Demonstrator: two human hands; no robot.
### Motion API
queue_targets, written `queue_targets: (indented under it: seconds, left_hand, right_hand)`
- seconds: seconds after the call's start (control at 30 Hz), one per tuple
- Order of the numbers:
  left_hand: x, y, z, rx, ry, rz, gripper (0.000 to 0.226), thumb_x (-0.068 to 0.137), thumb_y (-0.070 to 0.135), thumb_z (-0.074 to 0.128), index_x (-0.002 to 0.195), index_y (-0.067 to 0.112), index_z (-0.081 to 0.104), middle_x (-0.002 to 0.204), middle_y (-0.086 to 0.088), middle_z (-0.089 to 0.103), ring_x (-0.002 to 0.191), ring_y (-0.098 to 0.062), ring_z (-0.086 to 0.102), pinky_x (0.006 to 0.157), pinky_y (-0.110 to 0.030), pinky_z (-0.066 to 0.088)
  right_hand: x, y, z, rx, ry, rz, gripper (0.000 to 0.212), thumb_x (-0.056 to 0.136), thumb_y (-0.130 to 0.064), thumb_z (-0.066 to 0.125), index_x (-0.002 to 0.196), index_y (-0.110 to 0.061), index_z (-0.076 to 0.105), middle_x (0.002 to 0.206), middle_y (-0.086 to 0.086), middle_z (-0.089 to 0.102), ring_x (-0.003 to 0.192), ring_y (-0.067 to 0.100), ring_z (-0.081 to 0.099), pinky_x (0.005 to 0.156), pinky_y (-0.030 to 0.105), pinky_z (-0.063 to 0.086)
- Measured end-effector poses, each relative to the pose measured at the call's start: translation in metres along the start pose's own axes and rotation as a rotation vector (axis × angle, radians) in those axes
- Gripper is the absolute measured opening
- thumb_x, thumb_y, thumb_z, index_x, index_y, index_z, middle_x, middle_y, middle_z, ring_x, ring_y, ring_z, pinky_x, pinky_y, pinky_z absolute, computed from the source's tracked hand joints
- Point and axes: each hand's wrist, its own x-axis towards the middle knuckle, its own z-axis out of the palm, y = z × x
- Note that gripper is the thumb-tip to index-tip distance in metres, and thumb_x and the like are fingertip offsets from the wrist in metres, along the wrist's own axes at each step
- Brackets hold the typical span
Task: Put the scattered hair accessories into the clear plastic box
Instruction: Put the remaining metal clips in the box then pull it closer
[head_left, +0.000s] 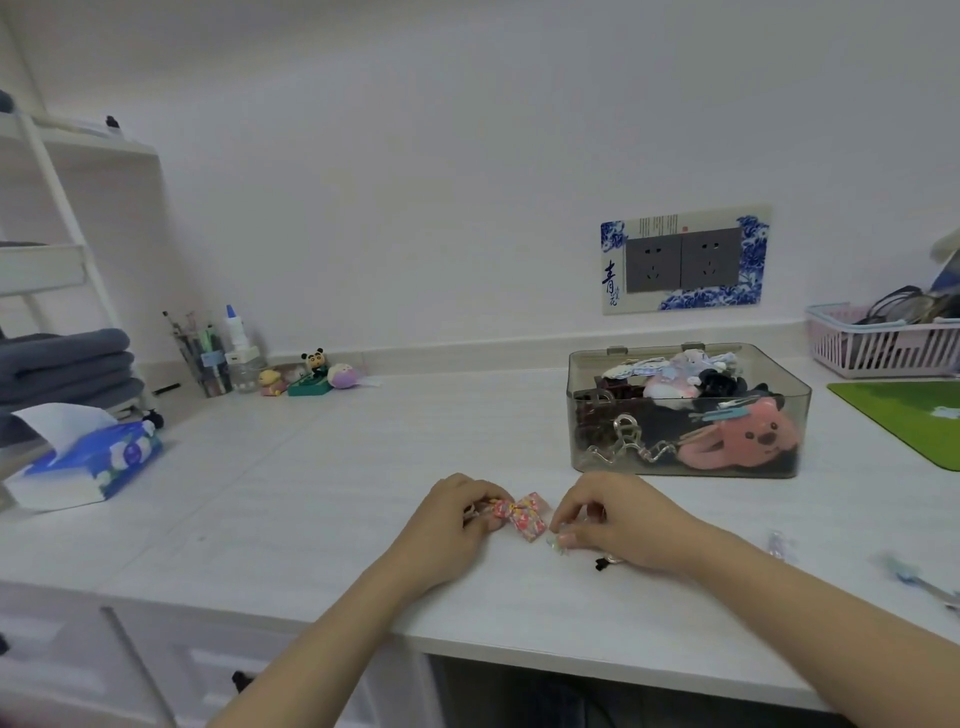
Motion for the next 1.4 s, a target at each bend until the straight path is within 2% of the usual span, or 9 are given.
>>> queue_targets:
  seconds: [0.17,0.27,0.5,0.7,0.83,1.03,1.1,1.27,1.4]
  left_hand:
    - [0.005,0.007,0.001,-0.059,0.067,0.004,0.025,0.087,0.017,0.063,0.111,0.023,0.069,0.099,-0.004,0.062,0.094,-0.014,0.053,0.075,-0.008,0.033]
    - [0.008,0.01,0.001,-0.081,0.066,-0.003,0.026,0.087,0.015,0.062,0.111,0.021,0.069,0.096,0.0,0.06,0.091,-0.011,0.05,0.073,-0.004,0.032]
    - [0.024,0.027,0.001,-0.187,0.011,-0.046,0.027,0.092,0.009,0.053,0.109,0.024,0.068,0.095,0.016,0.056,0.09,0.004,0.049,0.073,0.001,0.032]
    - [0.046,0.055,0.004,-0.199,0.062,0.007,0.02,0.095,0.011,0.048,0.104,0.024,0.061,0.097,0.006,0.054,0.089,-0.007,0.049,0.072,-0.001,0.033]
    - [0.09,0.088,-0.008,-0.145,0.116,0.112,0.021,0.095,0.009,0.048,0.11,0.013,0.062,0.095,0.003,0.05,0.088,-0.009,0.047,0.073,-0.001,0.033]
    - [0.162,0.12,0.005,-0.047,0.024,0.129,0.024,0.095,0.008,0.047,0.115,0.007,0.061,0.108,-0.005,0.053,0.098,-0.015,0.049,0.075,-0.016,0.03]
    - [0.184,0.123,0.013,-0.01,-0.054,0.095,0.022,0.095,0.008,0.047,0.112,0.006,0.062,0.104,-0.004,0.052,0.095,-0.017,0.05,0.078,-0.021,0.033]
    - [0.222,0.117,0.032,0.186,-0.204,0.05,0.025,0.092,0.007,0.05,0.113,0.013,0.062,0.12,-0.01,0.059,0.109,-0.027,0.056,0.095,-0.041,0.047]
    - [0.232,0.118,0.035,0.277,-0.286,0.091,0.025,0.094,0.011,0.048,0.117,0.014,0.058,0.124,-0.01,0.052,0.111,-0.027,0.051,0.097,-0.043,0.043]
  right_hand:
    - [-0.003,0.002,-0.002,-0.025,-0.006,0.005,0.004,0.081,-0.03,0.068,0.083,-0.028,0.066,0.077,-0.013,0.054,0.062,0.001,0.046,0.056,0.012,0.035]
    - [-0.004,0.003,-0.005,-0.015,0.005,0.009,0.015,0.079,-0.029,0.07,0.071,-0.035,0.058,0.075,-0.014,0.053,0.064,0.003,0.047,0.058,0.015,0.035]
    - [-0.008,0.01,-0.03,0.137,0.218,0.095,0.019,0.078,-0.025,0.071,0.066,-0.035,0.06,0.076,-0.015,0.057,0.064,0.0,0.046,0.059,0.011,0.034]
    - [-0.018,0.026,-0.056,0.188,0.343,0.149,0.015,0.078,-0.026,0.071,0.068,-0.033,0.063,0.077,-0.001,0.061,0.064,0.008,0.047,0.061,0.021,0.038]
    - [-0.016,0.04,-0.09,0.224,0.475,0.178,0.016,0.08,-0.026,0.07,0.067,-0.034,0.064,0.056,-0.01,0.057,0.058,0.011,0.048,0.054,0.016,0.039]
    - [-0.005,0.064,-0.118,0.156,0.603,0.224,0.005,0.081,-0.023,0.069,0.077,-0.025,0.066,0.074,-0.017,0.056,0.066,0.0,0.047,0.058,0.014,0.033]
    - [-0.001,0.073,-0.121,0.147,0.653,0.243,0.005,0.081,-0.022,0.068,0.078,-0.024,0.066,0.081,-0.014,0.057,0.066,-0.001,0.046,0.058,0.009,0.033]
    - [0.004,0.087,-0.119,0.117,0.774,0.201,0.011,0.08,-0.015,0.07,0.077,-0.024,0.063,0.083,-0.014,0.053,0.068,-0.002,0.046,0.065,-0.003,0.035]
    - [0.003,0.09,-0.119,0.127,0.798,0.181,0.008,0.08,-0.017,0.07,0.08,-0.023,0.065,0.085,-0.014,0.053,0.067,-0.006,0.048,0.065,-0.003,0.035]
